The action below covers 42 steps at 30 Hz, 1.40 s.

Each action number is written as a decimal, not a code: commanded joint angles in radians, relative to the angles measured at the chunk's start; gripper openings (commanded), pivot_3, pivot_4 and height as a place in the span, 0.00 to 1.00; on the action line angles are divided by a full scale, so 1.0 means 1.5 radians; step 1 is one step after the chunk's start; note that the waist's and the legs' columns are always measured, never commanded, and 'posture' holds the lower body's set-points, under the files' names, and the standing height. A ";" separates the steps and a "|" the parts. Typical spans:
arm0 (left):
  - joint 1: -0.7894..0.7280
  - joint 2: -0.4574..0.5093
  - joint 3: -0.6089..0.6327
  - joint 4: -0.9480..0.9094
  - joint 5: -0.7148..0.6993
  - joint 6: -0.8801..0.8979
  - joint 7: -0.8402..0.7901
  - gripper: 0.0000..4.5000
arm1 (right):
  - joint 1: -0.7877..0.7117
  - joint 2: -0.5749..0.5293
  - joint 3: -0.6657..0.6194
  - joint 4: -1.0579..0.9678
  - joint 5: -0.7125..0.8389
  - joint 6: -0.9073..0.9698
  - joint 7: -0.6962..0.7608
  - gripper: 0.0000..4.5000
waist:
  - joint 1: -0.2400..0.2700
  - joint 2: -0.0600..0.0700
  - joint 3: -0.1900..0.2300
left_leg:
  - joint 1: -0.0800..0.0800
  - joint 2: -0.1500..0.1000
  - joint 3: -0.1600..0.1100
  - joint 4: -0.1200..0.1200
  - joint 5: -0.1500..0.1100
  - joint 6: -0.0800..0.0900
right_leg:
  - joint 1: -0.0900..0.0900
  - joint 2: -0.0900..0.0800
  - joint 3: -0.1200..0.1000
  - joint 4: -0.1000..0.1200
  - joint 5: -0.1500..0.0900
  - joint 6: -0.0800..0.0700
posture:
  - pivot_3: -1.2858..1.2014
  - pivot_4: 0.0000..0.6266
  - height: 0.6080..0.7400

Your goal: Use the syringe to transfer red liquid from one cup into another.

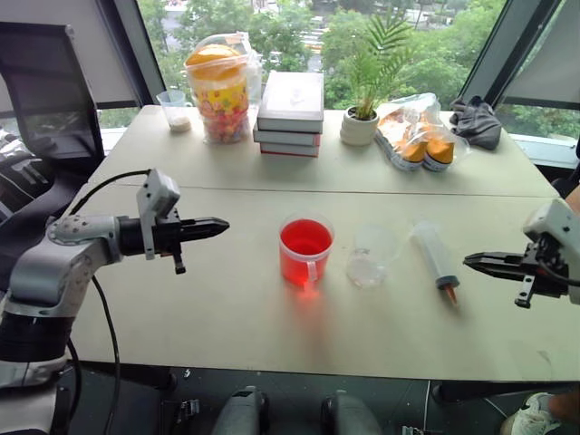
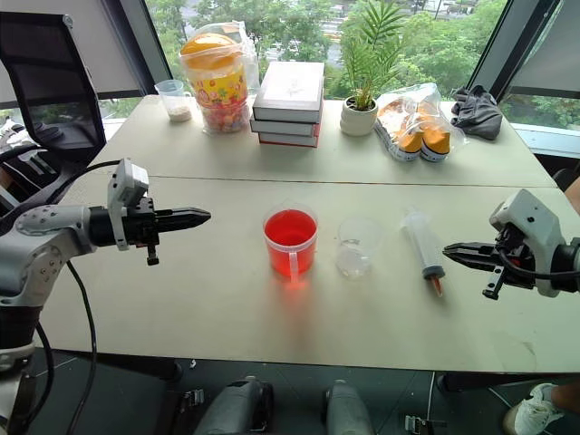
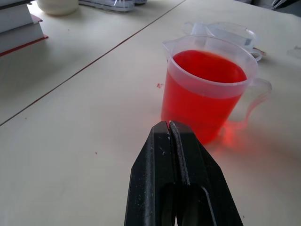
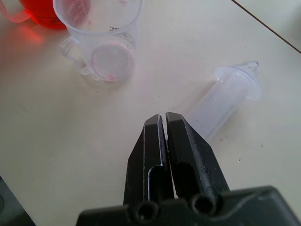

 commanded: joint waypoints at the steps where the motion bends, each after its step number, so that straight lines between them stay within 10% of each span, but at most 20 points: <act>1: -0.010 0.006 0.010 0.000 0.009 -0.017 -0.002 0.00 | -0.015 -0.005 -0.007 -0.018 -0.005 -0.004 -0.012 0.02 | 0.000 0.000 0.000 | 0.000 0.000 0.000 0.000 0.000 0.000 | 0.000 0.000 0.000 0.000 0.000 0.000 | 0.52 0.24 1.00; 32: -0.035 -0.040 -0.041 0.022 0.043 -0.041 -0.026 0.00 | -0.115 0.005 0.075 -0.016 -0.015 0.119 -0.121 0.02 | -0.001 0.000 0.000 | 0.001 0.000 0.000 0.002 0.000 0.000 | 0.001 0.000 0.000 0.001 0.000 0.001 | 0.52 0.24 1.00; 35: -0.053 -0.046 -0.054 0.034 0.050 -0.049 -0.036 0.00 | -0.206 0.009 0.130 0.032 -0.006 0.190 -0.152 0.19 | -0.003 0.000 0.000 | 0.002 0.000 0.000 0.003 0.000 0.000 | 0.002 0.000 0.000 0.002 0.000 0.001 | 0.52 0.24 1.00; 42: -0.078 -0.066 -0.072 0.069 0.071 -0.076 -0.047 0.00 | -0.435 0.013 0.324 0.146 -0.044 0.369 -0.198 0.97 | -0.004 0.000 0.000 | 0.001 0.000 0.000 0.002 0.000 0.000 | 0.001 0.000 0.000 0.002 0.000 0.001 | 0.52 0.24 1.00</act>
